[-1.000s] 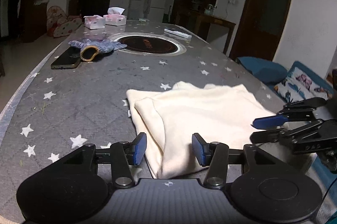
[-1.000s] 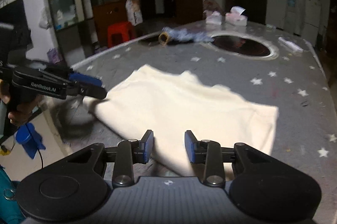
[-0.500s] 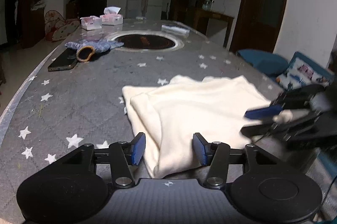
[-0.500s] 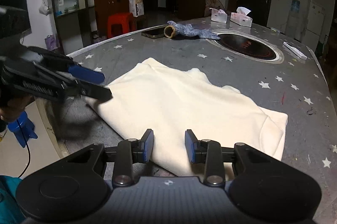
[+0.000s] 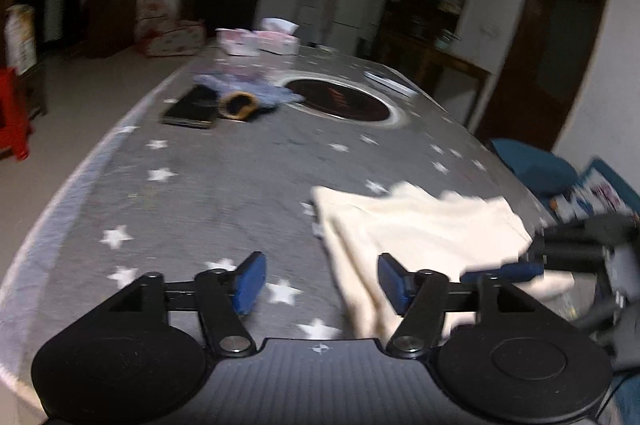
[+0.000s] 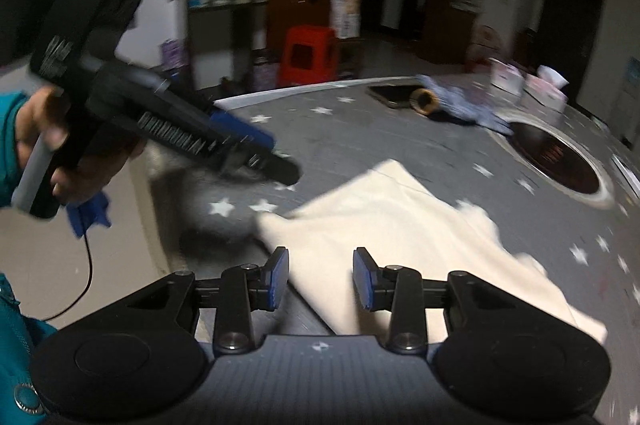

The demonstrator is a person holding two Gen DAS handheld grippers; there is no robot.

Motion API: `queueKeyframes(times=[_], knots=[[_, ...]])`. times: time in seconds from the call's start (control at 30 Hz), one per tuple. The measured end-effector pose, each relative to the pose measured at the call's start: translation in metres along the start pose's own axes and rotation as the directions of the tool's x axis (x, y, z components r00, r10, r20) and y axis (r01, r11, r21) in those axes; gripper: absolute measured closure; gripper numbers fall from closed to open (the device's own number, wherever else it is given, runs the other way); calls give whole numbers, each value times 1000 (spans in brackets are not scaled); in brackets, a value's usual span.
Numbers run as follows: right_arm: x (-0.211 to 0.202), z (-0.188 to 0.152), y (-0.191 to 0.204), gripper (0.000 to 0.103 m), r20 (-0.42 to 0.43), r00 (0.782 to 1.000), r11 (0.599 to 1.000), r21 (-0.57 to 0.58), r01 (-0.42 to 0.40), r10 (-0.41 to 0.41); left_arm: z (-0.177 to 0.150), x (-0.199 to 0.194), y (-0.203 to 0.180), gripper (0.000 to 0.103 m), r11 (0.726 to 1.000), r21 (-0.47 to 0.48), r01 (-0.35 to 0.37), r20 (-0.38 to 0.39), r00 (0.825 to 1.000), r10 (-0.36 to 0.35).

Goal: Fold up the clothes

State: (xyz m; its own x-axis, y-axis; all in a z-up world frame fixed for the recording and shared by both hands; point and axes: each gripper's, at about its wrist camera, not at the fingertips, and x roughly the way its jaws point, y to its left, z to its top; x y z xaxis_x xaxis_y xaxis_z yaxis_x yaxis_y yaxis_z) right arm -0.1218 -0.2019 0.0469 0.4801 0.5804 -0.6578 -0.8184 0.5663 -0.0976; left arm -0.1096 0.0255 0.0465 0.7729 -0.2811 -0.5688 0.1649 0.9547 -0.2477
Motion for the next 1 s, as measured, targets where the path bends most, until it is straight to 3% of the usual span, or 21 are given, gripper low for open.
queueKeyframes(times=[0.13, 0.33, 0.43, 0.57, 0.73, 1.0], knots=[[16, 9, 17, 67, -26, 999, 996, -84, -26, 24, 5, -2, 12, 23, 998, -62, -3, 0, 1000, 3], [35, 11, 33, 69, -65, 998, 987, -160, -3, -7, 5, 6, 10, 12, 994, -102, 36, -24, 999, -38], [34, 10, 31, 84, -57, 998, 989, -144, 18, -27, 6, 13, 7, 11, 989, -134, 65, -38, 997, -71], [25, 10, 17, 89, -24, 1000, 998, -58, 5, -6, 9, 23, 5, 9, 973, -211, 95, -62, 992, -110], [12, 14, 2, 90, 18, 1000, 999, 35, -20, 20, 15, 34, 8, 9, 927, -347, 141, -73, 982, -176], [-3, 18, -15, 91, 85, 996, 995, 100, -29, 21, 18, 60, 13, 10, 826, -537, 168, -105, 959, -263]])
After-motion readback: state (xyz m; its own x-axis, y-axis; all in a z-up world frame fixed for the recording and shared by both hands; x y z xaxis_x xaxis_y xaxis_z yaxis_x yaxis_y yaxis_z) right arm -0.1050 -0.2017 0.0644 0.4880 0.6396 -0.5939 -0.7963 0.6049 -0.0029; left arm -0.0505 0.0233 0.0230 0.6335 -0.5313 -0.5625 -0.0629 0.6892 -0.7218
